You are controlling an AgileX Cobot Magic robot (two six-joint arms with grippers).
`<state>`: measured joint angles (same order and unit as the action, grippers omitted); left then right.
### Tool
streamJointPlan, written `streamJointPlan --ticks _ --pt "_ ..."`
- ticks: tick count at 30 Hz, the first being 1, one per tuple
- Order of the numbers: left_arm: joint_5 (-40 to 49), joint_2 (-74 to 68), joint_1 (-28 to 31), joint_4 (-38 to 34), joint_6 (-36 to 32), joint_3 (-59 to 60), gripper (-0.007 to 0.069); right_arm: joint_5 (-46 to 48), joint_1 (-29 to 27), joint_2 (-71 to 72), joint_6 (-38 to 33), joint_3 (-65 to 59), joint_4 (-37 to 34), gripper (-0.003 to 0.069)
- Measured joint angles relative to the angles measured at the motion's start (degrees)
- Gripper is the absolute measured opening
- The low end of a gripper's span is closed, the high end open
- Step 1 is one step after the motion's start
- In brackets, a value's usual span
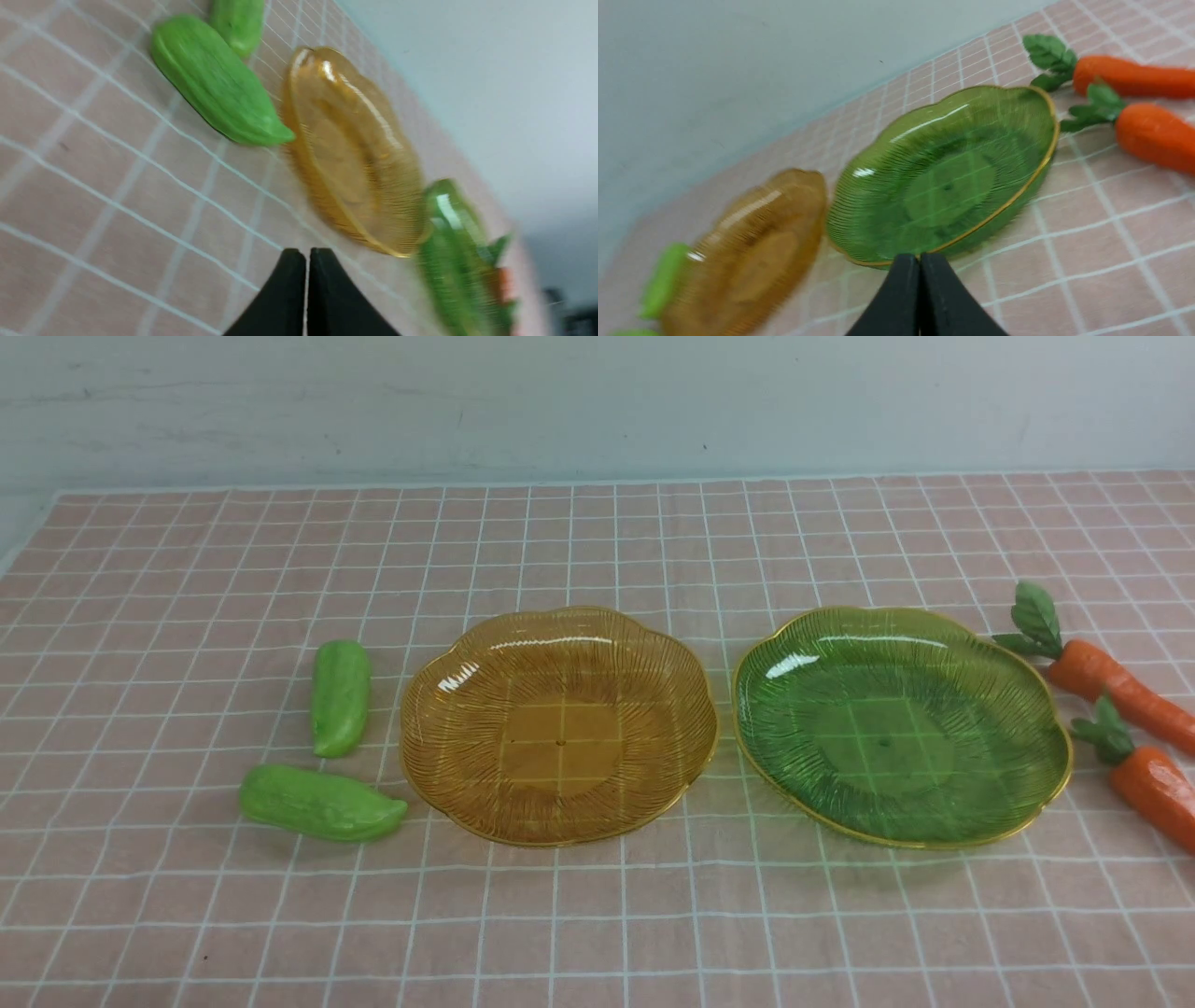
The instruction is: Put different types of vegetables on the plate.
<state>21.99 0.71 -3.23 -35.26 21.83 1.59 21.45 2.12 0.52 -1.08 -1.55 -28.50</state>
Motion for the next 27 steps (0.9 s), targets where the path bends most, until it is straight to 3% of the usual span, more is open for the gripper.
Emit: streamJointPlan --ticks 2,7,15,22,24,27 --pt "-0.1 0.0 0.0 -5.9 1.8 0.0 -0.0003 -0.2 0.0 0.0 2.6 0.0 -6.4 -0.0017" --pt "-0.4 0.0 0.0 -10.8 2.6 0.0 -0.0003 -1.0 0.0 0.0 4.5 0.0 -17.7 -0.0017" --pt "-3.3 0.0 0.0 -16.5 0.9 -0.2 -0.0003 -4.9 0.0 0.0 3.4 0.1 -21.7 -0.0017" --pt "2.4 -2.3 -0.9 -18.3 -13.2 -10.8 -0.0003 -2.5 0.0 -1.3 -2.3 9.6 -15.7 -0.0014" --pt "8.3 -7.9 -0.9 -15.8 -16.5 -15.6 -0.0003 3.2 0.0 -8.7 -1.7 16.6 -8.3 -0.0012" --pt "20.5 -20.4 -0.9 -7.8 -18.3 -21.7 -0.0003 14.5 0.0 -22.0 6.2 23.7 3.5 -0.0011"
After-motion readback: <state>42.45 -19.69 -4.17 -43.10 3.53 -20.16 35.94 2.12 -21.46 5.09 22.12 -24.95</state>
